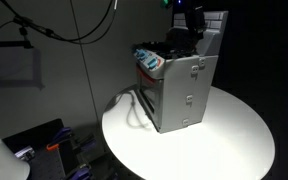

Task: Press the top right orange button on the stove

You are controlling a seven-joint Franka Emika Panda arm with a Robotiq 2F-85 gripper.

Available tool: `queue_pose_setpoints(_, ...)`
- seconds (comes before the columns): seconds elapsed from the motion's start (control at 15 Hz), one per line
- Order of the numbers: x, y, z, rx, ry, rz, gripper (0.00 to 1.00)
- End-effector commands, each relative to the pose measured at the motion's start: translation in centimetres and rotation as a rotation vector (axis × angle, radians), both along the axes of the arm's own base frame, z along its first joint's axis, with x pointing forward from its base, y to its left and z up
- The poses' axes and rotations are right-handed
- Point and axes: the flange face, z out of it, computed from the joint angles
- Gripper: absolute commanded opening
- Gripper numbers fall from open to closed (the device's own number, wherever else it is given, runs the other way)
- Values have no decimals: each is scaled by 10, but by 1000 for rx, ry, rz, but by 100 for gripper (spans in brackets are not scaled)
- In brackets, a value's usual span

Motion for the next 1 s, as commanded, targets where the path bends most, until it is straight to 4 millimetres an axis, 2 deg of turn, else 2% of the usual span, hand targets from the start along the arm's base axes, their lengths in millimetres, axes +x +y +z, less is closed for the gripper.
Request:
queue_pose_setpoints(0.0, 10, 0, 3, -26, -4, -18, 100)
queue_pose_setpoints(0.93, 21, -5, -3, -32, 4, -27, 100)
